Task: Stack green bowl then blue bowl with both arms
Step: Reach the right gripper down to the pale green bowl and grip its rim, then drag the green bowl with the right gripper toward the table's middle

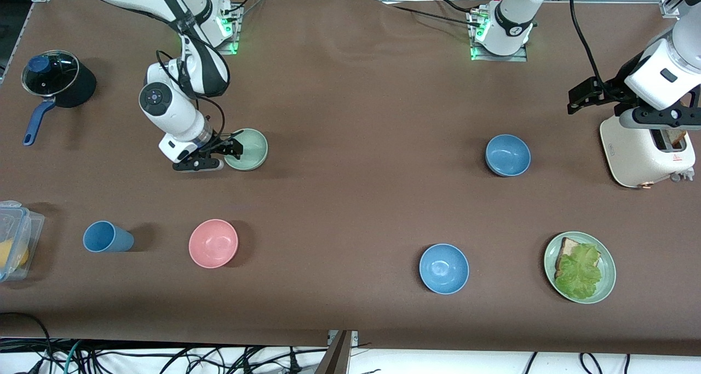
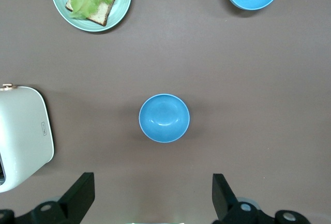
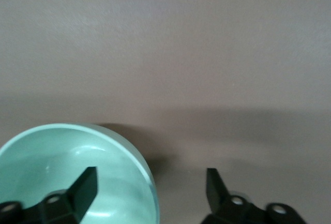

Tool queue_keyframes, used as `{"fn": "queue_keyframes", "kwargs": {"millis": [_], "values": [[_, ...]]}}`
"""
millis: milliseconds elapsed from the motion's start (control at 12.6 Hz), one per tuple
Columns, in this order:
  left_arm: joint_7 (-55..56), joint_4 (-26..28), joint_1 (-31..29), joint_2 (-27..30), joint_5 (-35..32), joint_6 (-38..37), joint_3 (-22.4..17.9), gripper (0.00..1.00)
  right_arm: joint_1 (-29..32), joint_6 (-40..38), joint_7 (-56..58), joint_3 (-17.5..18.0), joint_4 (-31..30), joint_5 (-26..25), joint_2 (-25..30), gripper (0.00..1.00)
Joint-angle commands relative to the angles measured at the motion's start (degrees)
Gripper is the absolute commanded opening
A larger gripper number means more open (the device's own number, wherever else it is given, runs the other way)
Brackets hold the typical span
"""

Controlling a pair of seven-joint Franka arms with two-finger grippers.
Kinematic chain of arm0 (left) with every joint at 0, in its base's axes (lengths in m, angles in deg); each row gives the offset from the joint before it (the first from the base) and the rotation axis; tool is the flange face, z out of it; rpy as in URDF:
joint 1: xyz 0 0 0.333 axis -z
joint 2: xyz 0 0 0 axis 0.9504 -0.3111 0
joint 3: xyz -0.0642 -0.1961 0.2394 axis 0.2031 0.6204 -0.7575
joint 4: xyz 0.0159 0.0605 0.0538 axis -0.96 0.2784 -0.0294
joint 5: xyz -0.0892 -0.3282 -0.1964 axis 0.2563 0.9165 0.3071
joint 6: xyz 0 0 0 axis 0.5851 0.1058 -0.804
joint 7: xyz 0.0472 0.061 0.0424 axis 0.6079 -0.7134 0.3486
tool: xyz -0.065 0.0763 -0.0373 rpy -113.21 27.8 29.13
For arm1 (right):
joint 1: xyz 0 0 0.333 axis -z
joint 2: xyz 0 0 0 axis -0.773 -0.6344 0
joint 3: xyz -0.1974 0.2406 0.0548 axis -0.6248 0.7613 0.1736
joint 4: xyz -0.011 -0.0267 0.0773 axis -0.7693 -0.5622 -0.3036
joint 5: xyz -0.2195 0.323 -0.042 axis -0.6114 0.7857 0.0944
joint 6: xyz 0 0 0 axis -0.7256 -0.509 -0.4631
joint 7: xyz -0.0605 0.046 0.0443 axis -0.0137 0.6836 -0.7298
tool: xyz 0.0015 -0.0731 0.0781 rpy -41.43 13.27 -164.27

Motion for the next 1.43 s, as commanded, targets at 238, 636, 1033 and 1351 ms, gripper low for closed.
{"fn": "queue_keyframes", "kwargs": {"millis": [238,636,1033,1351], "values": [[0.1,0.3,-0.4,0.9,0.3,-0.7,0.1,1.0,-0.6,1.1,-5.6,1.7,-0.9,0.7,0.5,0.05],[0.1,0.3,-0.4,0.9,0.3,-0.7,0.1,1.0,-3.2,-19.0,-12.5,5.6,17.3,-0.2,0.7,0.0],[0.1,0.3,-0.4,0.9,0.3,-0.7,0.1,1.0,-15.5,-31.2,-33.6,5.5,42.8,-2.9,-14.5,0.0],[0.1,0.3,-0.4,0.9,0.3,-0.7,0.1,1.0,-22.5,-21.4,-46.0,5.5,43.6,-2.8,-20.7,0.0]]}}
